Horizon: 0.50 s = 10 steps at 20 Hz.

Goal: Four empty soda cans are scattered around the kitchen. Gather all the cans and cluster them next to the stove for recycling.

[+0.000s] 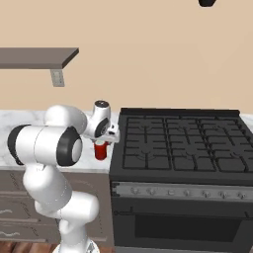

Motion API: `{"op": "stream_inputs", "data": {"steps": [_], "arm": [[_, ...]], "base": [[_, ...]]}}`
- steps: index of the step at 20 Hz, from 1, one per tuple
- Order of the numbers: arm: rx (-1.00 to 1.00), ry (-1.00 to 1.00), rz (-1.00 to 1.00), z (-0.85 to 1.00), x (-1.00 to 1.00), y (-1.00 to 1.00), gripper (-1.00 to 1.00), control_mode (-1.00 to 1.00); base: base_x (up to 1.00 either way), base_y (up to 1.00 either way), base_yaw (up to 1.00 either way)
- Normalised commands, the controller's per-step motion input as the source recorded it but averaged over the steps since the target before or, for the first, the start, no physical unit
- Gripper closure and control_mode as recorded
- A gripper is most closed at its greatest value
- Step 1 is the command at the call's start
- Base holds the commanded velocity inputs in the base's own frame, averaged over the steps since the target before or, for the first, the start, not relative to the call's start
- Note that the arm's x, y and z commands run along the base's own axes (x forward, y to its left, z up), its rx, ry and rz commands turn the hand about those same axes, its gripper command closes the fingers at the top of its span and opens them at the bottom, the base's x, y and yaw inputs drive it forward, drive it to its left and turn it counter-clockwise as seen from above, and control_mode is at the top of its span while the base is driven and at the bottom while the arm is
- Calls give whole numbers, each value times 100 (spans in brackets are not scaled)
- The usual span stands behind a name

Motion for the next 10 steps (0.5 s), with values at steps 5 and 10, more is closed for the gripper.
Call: {"op": "stream_inputs", "data": {"steps": [5,10], "arm": [[-3,0,0,2,-23,2,-100,-100],[0,0,0,43,-4,0,-100,-100]], "base": [[0,0,0],[0,0,0]]}}
